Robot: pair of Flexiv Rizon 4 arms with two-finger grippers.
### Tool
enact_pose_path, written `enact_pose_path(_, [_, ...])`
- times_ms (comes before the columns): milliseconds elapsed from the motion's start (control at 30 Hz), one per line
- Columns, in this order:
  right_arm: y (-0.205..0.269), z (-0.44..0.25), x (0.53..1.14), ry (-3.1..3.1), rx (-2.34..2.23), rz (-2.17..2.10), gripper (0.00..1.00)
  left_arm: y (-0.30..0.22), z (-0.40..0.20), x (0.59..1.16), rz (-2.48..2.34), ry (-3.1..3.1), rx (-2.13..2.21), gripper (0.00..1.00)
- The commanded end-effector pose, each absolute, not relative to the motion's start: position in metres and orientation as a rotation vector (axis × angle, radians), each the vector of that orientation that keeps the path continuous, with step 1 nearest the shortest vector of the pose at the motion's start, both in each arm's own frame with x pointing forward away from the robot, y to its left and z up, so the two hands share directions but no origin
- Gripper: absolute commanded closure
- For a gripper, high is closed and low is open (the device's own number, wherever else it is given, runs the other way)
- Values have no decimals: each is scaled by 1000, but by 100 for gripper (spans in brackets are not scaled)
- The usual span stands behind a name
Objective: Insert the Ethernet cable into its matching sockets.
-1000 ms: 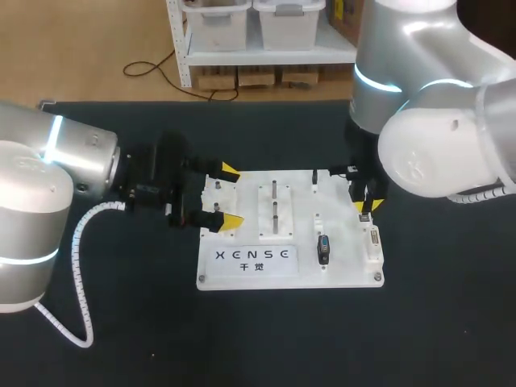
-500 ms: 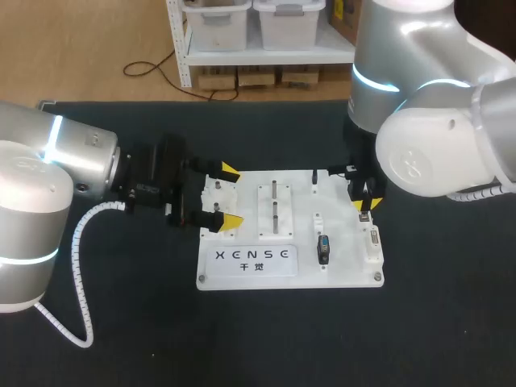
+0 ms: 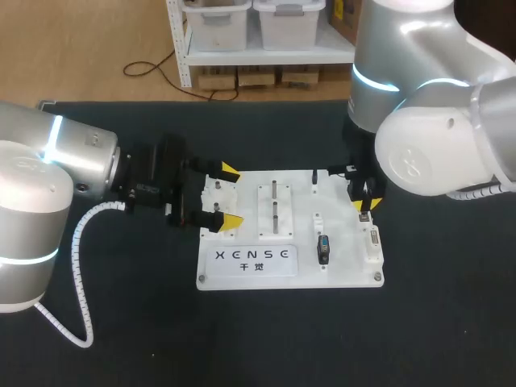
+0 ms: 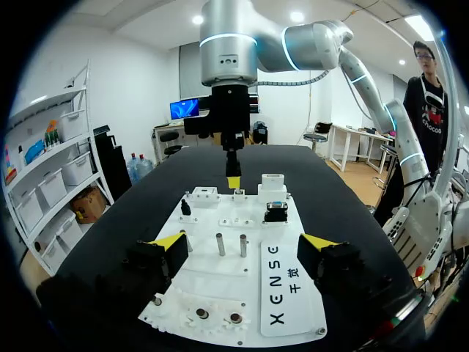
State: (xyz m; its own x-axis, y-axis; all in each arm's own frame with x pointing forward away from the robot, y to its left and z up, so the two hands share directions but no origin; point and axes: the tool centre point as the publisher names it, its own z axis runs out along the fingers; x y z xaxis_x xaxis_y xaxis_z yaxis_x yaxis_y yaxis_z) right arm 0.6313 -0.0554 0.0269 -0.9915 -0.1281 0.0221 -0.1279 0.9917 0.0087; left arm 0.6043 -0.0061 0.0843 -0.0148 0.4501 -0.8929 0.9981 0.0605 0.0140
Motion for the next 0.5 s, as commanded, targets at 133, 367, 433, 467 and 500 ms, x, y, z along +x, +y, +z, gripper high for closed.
enact_pose_path(133, [-57, 23, 631, -3109, 201, -2, 100, -6, 82, 604, -903, 1566, 1488, 0])
enact_pose_path(367, [-58, 18, 630, -3097, 189, -1, 100, -6, 82, 604, -903, 1566, 1488, 0])
enact_pose_path(433, [-58, 16, 629, -3095, 186, -2, 100, -6, 82, 604, -903, 1566, 1488, 0])
enact_pose_path(467, [-58, 15, 629, -3091, 183, -4, 100, -6, 82, 604, -903, 1566, 1488, 0])
enact_pose_path(500, [-58, 14, 629, -3089, 181, -6, 100, -6, 82, 604, -903, 1566, 1488, 0])
